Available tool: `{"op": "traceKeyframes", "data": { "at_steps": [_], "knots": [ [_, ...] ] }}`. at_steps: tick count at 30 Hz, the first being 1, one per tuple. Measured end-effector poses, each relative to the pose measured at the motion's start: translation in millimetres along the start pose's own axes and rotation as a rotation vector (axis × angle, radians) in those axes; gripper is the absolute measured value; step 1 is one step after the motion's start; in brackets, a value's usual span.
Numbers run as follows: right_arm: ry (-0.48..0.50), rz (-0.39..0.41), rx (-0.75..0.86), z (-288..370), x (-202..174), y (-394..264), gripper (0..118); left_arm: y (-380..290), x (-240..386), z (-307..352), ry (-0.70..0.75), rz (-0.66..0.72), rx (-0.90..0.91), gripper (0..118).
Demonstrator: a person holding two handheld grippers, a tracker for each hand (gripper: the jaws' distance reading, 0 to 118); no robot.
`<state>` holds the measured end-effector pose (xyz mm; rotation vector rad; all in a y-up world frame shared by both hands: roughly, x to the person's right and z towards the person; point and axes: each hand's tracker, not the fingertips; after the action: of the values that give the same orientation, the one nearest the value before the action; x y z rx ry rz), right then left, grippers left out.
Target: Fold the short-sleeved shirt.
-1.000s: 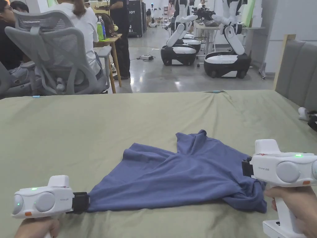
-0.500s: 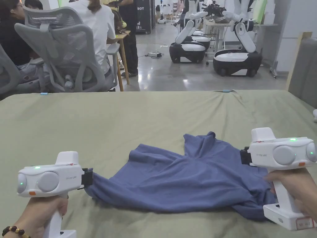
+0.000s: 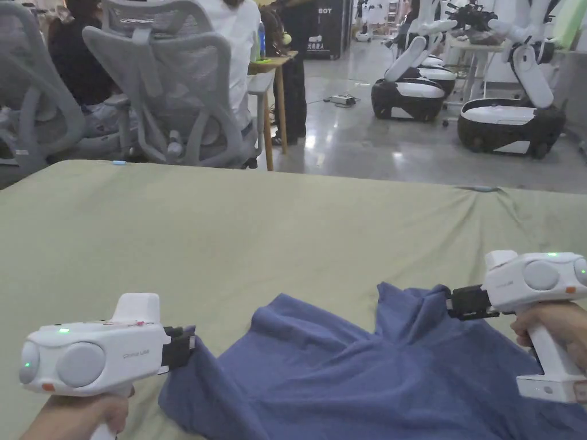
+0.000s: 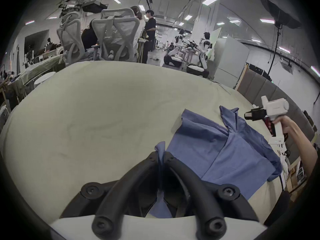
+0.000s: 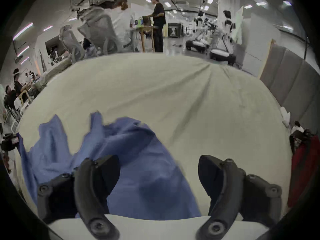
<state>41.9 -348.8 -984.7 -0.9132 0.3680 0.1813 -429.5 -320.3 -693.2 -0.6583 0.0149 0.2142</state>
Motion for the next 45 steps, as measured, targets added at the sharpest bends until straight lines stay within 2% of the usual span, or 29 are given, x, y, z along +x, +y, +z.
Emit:
{"op": "traceKeyframes", "data": {
  "at_steps": [1, 2, 3, 4, 5, 6, 7, 8, 11, 16, 19, 23, 26, 28, 30, 32, 38, 41, 45],
  "knots": [
    [-0.012, 0.018, -0.041, -7.5, 2.5, -3.6, 80, 0.5, -1.0, -1.9, 0.008, -0.007, -0.003, 3],
    [-0.012, 0.041, -0.098, -14.8, 2.5, -7.8, 64, 1.2, -2.1, -4.1, 0.018, -0.013, -0.006, 3],
    [-0.005, 0.067, -0.168, -21.1, 0.9, -13.2, 61, 1.3, -7.0, -9.4, 0.024, -0.013, -0.011, 3],
    [0.011, 0.09, -0.173, -21.6, -3.6, -20.4, 61, 2.2, -8.3, -11.6, 0.026, -0.012, -0.015, 3],
    [-0.016, 0.087, -0.07, -13.0, -5.4, -19.7, 61, 2.6, -8.9, -13.3, 0.026, -0.009, -0.013, 3],
    [0.004, 0.064, -0.104, -10.1, -5.6, -19.0, 50, 3.3, -9.0, -14.3, 0.024, -0.005, -0.011, 3],
    [0.02, 0.048, -0.109, -5.7, -6.8, -18.2, 33, 3.1, -8.6, -15.0, 0.019, 0.002, -0.007, 3],
    [0.031, 0.049, -0.109, -1.4, -7.4, -16.9, 2, 5.9, -6.8, -16.3, 0.014, 0.001, -0.001, 3],
    [-0.012, 0.08, -0.069, 24.0, -14.6, -6.3, 0, 24.4, 5.2, -11.6, 0.013, -0.006, 0.021, 3],
    [-0.012, 0.011, 0.129, 108.0, -1.3, 44.1, 0, 102.9, 20.0, 14.1, -0.053, -0.008, 0.157, 3],
    [-0.111, 0.04, 0.274, 166.3, 22.7, 88.0, 0, 169.2, 37.8, 39.2, -0.026, -0.043, 0.266, 3],
    [-0.132, -0.043, 0.405, 252.7, 49.9, 127.3, 0, 254.8, 63.0, 73.5, -0.054, -0.071, 0.376, 3],
    [-0.231, -0.054, 0.51, 313.8, 57.2, 146.1, 0, 311.8, 79.3, 87.1, -0.021, -0.092, 0.444, 3],
    [-0.234, -0.078, 0.564, 340.6, 69.5, 163.6, 0, 344.6, 86.9, 94.0, -0.006, -0.095, 0.504, 3],
    [-0.213, -0.145, 0.594, 364.4, 76.5, 177.0, 0, 375.9, 95.0, 100.9, 0.012, -0.101, 0.525, 3],
    [-0.238, -0.186, 0.637, 385.0, 81.4, 191.3, 0, 401.3, 100.4, 108.5, 0.036, -0.099, 0.558, 3],
    [-0.339, -0.185, 0.816, 440.7, 68.5, 222.2, 0, 448.4, 108.3, 122.5, 0.052, -0.13, 0.639, 3],
    [-0.339, -0.141, 0.851, 454.5, 60.1, 224.1, 0, 435.9, 110.7, 132.6, 0.042, -0.122, 0.682, 3],
    [-0.328, -0.139, 0.856, 448.7, 60.9, 215.1, 0, 420.8, 99.3, 121.8, 0.043, -0.121, 0.665, 3]
  ]
}}
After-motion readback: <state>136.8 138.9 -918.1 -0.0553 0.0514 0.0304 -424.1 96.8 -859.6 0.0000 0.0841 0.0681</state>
